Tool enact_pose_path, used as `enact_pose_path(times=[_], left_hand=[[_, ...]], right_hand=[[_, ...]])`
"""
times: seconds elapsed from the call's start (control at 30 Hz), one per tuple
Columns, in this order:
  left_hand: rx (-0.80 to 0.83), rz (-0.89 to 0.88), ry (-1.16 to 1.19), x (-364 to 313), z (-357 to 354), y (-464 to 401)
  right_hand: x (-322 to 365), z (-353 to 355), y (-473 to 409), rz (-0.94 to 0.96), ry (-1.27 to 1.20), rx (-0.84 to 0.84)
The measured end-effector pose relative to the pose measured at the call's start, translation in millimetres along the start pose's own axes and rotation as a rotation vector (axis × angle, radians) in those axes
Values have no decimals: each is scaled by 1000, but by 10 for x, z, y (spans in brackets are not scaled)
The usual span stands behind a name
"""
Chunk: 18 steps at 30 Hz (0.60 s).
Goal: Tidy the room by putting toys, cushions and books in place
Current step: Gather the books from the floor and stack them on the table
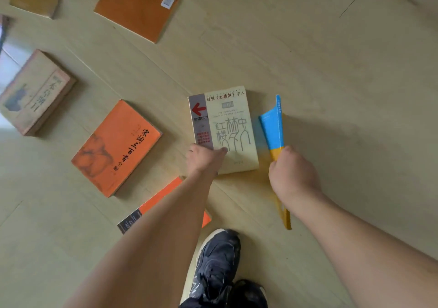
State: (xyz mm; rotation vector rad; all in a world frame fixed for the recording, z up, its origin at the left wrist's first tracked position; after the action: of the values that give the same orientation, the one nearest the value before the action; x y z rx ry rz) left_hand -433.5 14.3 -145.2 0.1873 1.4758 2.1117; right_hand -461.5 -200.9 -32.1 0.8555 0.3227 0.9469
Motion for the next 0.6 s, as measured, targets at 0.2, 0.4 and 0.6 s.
enact_pose_path(times=[0.2,0.4,0.6], left_hand=[[163,-17,441,-60,-173,37],[131,-172,195,-416,274,843],[9,-258,-191,-572,1462,2295]], right_hand=[[3,18,-51,29,-36,-15],[83,393,457,-51,-14,58],[567,1270,1812,-5,30,132]])
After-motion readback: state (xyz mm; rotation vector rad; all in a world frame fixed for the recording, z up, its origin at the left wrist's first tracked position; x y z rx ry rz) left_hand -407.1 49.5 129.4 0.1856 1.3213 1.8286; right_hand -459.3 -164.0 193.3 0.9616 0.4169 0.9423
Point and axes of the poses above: each hand's wrist, its own y-axis away from the middle knuckle, its own z-axis out of the back of the hand, x = y × z, the point moved 6 cm from there along -y, towards the middle knuckle, and after that the axes turned 13 degrees about x, right-handed, at the moved point
